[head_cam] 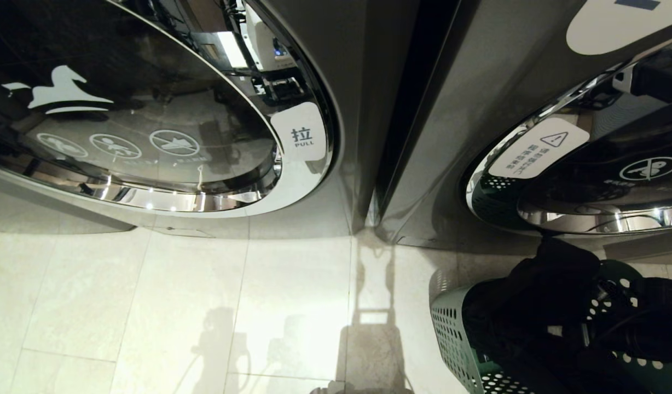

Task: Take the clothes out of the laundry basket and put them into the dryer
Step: Take the clothes out of the basket

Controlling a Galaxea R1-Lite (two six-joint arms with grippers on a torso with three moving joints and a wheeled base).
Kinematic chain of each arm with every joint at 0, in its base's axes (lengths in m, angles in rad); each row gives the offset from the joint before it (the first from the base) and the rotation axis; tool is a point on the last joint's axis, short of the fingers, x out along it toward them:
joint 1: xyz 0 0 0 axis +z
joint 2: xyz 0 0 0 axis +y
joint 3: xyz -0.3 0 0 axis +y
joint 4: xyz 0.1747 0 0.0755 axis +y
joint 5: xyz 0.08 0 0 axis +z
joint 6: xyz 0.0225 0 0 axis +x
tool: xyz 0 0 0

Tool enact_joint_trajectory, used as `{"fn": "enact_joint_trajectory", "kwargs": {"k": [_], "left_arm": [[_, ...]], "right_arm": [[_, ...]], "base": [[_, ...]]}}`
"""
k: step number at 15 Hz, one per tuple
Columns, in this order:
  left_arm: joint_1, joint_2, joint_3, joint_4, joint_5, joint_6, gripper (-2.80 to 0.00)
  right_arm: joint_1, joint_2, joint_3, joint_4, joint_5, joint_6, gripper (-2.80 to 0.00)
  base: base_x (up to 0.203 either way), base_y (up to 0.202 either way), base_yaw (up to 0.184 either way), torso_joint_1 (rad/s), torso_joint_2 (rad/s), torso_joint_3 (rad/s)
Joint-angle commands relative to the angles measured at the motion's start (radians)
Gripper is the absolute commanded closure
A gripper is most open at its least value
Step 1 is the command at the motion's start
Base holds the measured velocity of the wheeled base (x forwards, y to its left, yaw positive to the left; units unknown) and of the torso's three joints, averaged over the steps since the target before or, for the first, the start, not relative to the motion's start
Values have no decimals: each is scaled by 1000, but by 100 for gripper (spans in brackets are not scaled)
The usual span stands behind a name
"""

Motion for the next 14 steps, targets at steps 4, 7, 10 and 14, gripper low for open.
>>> {"fn": "enact_joint_trajectory", "kwargs": {"k": [4,7,10,14], "left_arm": [[0,0,0,0,0,0,0],[0,0,0,0,0,0,0],[0,0,0,0,-1,0,0],[0,0,0,0,-1,1,0]], "right_arm": [[1,2,-1,-4,2,-2,0],[1,-28,7,-4,2,-4,0],[1,-102,52,18,9,-4,0],[-10,-291,164,108,18,4,0]], "base": [[0,0,0,0,0,0],[0,0,0,0,0,0],[0,0,0,0,0,0],[0,0,0,0,0,0]]}}
